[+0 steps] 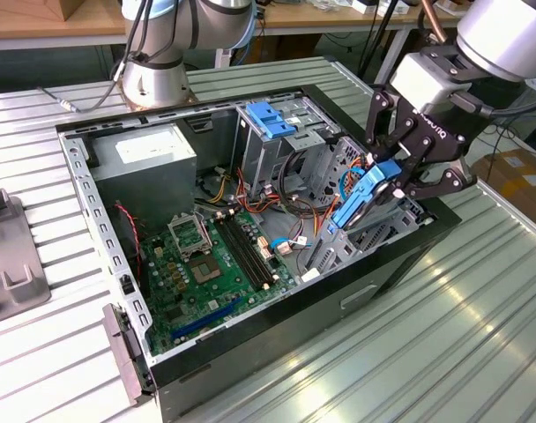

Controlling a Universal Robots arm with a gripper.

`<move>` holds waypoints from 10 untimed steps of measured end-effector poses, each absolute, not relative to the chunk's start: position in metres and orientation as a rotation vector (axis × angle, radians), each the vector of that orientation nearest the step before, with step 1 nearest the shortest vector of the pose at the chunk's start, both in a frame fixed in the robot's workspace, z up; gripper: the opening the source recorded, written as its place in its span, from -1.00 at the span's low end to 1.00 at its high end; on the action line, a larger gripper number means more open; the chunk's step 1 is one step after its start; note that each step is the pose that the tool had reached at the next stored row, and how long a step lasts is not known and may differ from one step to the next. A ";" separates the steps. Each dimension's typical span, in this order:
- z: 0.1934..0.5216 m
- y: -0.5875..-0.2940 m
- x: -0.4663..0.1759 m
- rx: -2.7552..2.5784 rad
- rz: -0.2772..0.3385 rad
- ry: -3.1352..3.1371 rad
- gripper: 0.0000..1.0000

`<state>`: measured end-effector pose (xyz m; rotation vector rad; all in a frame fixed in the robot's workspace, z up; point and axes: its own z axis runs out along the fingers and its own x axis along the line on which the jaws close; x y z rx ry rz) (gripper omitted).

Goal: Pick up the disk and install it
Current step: 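Insert the disk into the insertion slot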

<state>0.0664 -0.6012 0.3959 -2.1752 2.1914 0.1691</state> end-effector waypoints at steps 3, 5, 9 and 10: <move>0.394 -0.601 0.066 -2.175 0.169 2.191 -0.25; 0.393 -0.601 0.066 -2.175 0.169 2.191 -0.25; 0.390 -0.601 0.066 -2.175 0.170 2.191 -0.25; 0.390 -0.601 0.066 -2.175 0.170 2.191 -0.25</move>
